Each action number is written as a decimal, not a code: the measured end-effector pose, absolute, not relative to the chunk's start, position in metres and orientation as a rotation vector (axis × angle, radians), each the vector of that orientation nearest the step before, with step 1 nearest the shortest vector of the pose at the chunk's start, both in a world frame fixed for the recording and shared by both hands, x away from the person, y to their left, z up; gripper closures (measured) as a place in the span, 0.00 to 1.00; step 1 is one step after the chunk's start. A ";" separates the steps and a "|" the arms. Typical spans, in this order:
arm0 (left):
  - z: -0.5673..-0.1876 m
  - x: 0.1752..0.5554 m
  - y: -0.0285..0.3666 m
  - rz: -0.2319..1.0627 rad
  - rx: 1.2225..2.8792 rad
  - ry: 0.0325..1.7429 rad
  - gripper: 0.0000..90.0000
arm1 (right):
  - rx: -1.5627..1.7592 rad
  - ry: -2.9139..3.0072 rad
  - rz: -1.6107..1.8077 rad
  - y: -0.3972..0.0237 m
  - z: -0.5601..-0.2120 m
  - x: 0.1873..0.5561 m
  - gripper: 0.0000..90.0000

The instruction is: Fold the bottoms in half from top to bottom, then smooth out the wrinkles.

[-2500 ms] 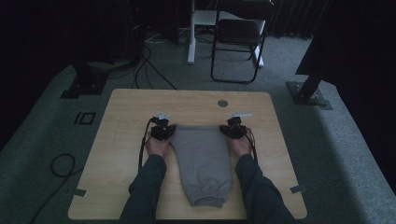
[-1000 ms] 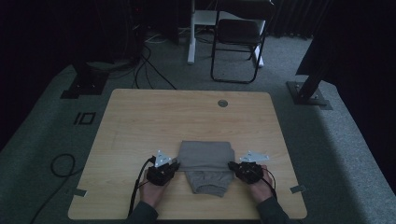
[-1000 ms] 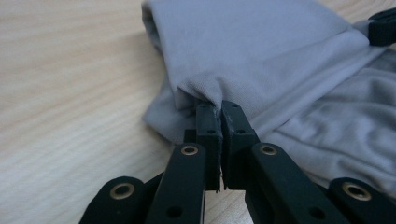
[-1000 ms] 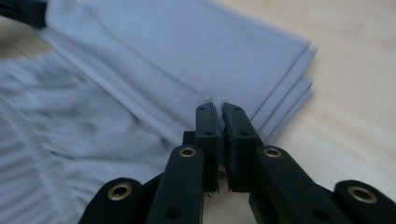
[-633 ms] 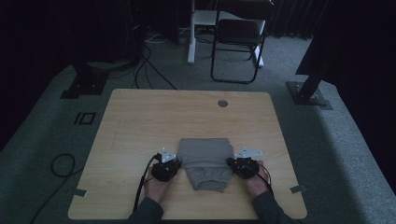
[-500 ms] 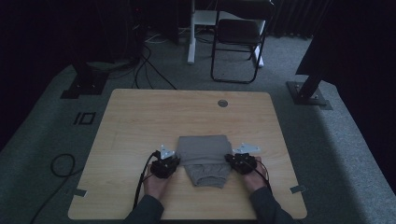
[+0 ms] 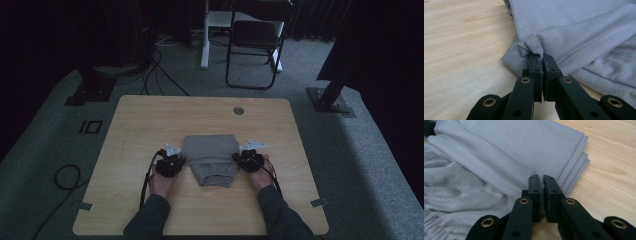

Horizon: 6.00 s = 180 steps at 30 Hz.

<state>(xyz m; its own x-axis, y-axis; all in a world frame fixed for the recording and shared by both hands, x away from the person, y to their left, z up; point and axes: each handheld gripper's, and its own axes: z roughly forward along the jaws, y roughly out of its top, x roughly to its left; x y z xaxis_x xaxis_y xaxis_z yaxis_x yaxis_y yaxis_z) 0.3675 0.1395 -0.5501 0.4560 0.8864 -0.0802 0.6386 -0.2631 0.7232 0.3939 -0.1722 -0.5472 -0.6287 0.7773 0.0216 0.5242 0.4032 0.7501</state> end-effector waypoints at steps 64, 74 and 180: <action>-0.482 0.309 0.161 0.368 1.769 1.062 0.77 | 0.954 2.258 1.345 -0.198 -0.504 0.328 0.66; -0.502 0.329 0.127 0.349 1.898 1.050 0.71 | 0.976 2.318 1.287 -0.176 -0.517 0.334 0.61; -0.537 0.307 0.185 0.555 1.877 1.247 0.62 | 1.164 2.224 1.204 -0.211 -0.538 0.348 0.50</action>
<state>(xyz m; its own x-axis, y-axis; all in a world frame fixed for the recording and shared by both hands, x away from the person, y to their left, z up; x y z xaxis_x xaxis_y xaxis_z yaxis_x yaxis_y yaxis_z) 0.3071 0.1848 -0.5367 0.4186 0.9056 -0.0678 0.5557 -0.1963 0.8079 0.3482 -0.2105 -0.5383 -0.5983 0.7982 0.0705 0.4957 0.2995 0.8152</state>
